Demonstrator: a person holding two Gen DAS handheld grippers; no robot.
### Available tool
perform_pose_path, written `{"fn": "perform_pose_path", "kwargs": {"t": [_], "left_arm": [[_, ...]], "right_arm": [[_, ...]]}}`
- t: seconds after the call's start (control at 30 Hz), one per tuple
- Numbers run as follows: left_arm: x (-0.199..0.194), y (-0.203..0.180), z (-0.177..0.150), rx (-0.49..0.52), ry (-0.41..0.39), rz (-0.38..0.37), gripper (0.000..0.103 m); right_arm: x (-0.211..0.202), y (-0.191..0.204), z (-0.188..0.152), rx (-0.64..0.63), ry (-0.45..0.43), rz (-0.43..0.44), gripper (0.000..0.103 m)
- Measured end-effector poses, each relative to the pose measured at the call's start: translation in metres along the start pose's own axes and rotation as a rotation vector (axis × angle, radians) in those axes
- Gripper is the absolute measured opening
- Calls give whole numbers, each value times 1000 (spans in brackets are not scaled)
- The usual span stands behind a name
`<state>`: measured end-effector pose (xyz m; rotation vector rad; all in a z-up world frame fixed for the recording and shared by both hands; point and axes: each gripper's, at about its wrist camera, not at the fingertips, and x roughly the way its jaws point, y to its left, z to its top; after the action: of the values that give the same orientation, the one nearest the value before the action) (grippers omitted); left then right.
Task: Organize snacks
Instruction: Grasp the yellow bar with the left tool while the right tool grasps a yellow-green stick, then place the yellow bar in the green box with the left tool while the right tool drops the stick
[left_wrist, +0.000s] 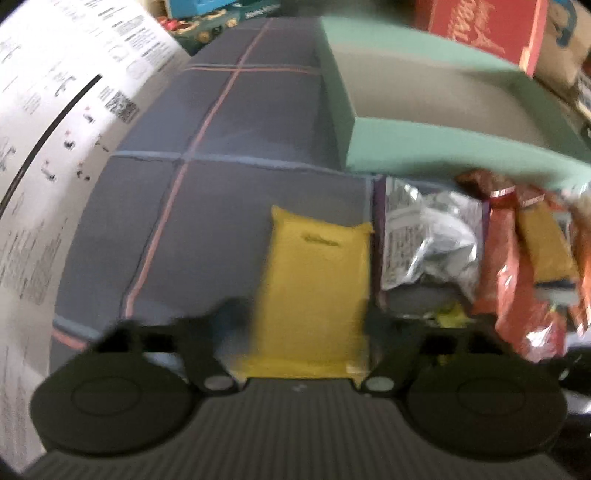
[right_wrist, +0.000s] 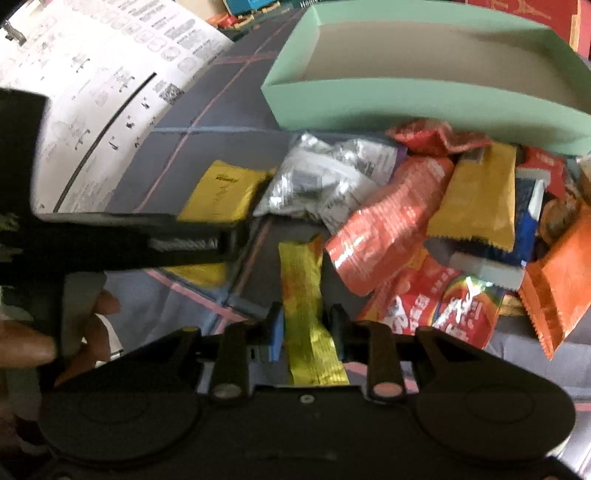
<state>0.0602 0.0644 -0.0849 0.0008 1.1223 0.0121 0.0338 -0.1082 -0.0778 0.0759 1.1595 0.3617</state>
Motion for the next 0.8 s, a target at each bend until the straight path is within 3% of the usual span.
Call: {"fn": "perform_pose_path", "kwargs": {"t": [0.23,0.4,0.47,0.5,0.57,0.8], "left_arm": [[-6,19,-10,17,-12,-15,58],[-4,31,-11,-14,-1,-4,75],[-1,33,-10,-11,-7,-4,77],[0,33,-9,-8,-13,-3,77],[-3,31,-9,5,-40,-6,53],[-16,31,-11,-19,-41,-31,52]], "right_arm": [[9,1,10,9,-28,13,31],[20,11,13,-27,-55,-14,32],[21,17,13,-67,-58,-40,21],[20,18,13,-70,-58,-41,21],[17,13,14,-30,-48,-14,20],[-6,1,18,59,-56,95,20]]}}
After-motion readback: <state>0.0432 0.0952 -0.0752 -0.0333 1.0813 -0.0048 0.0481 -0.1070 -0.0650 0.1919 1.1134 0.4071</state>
